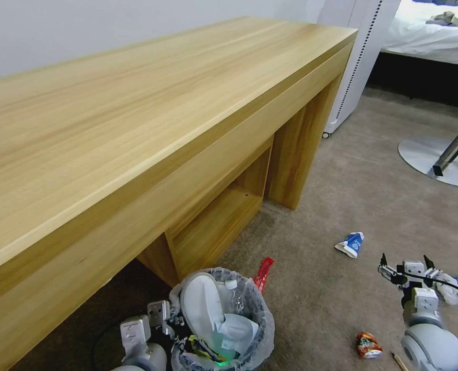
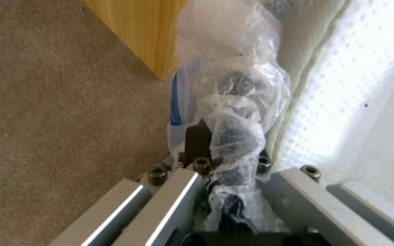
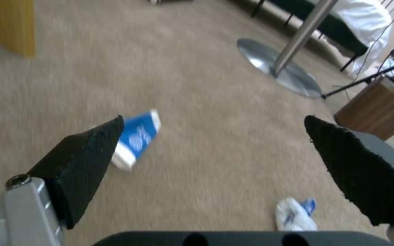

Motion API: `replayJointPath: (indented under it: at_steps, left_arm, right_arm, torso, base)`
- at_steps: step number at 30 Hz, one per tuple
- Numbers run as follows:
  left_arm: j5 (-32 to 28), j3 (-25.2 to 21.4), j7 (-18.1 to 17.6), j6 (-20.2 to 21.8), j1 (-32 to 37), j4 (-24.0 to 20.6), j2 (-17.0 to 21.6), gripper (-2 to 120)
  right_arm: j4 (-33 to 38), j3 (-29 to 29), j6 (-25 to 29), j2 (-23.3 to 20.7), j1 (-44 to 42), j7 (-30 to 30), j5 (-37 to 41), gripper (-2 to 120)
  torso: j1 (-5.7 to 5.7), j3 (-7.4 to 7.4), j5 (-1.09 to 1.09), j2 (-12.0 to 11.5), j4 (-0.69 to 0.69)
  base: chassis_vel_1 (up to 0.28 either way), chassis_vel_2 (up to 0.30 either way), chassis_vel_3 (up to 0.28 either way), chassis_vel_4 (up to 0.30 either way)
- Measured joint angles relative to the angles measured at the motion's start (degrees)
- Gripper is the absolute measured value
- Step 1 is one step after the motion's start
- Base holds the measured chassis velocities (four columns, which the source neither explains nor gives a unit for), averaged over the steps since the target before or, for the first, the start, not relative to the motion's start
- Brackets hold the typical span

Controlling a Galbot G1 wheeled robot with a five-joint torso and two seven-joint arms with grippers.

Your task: Pick up the trash bin and place the garbage on the floor into it.

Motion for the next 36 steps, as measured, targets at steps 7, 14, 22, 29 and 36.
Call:
replayJointPath:
  at_steps: [7, 14, 22, 29, 36]
  left_arm:
    - [-0.67, -0.32, -1.91, -0.2, 0.15, 0.1, 0.58, 0]
    - [-3.67, -3.42, -4.86, -0.98, 1.11, -0.31, 2.14, 0]
    - [-5.99, -7.17, -7.59, -1.97, 2.76, -0.96, 2.47, 0]
    - [-6.39, -8.8, -9.07, -3.03, 3.23, -0.97, 1.67, 0]
    - [-6.67, -10.27, -9.08, -3.27, 3.98, -0.97, 0.98, 0]
  right_arm:
    - [-3.47, -2.5, 4.28, -0.25, -0.2, -4.0, 0.5, 100]
    - [-4.86, -8.71, 14.9, 0.74, 4.18, -15.55, 1.02, 100]
    - [-7.5, -15.34, 20.16, -1.18, 9.53, -22.61, 0.4, 100]
    - [-9.43, -22.54, 20.84, -2.59, 16.0, -25.43, 1.11, 100]
    - [-12.24, -32.02, 17.54, -4.11, 24.49, -21.61, 0.61, 100]
  torso:
    - [0.0, 0.0, -0.01, 0.0, -0.02]
    - [0.0, 0.0, 0.02, 0.0, 0.0]
    - [0.0, 0.0, -0.01, 0.0, 0.0]
    - [0.0, 0.0, 0.0, -0.01, -0.01]
    - [0.0, 0.01, -0.02, 0.0, 0.0]
  base:
    - [0.0, 0.0, 0.0, 0.0]
    - [0.0, 0.0, 0.0, 0.0]
    - [0.0, 0.0, 0.0, 0.0]
    - [0.0, 0.0, 0.0, 0.0]
    - [0.0, 0.0, 0.0, 0.0]
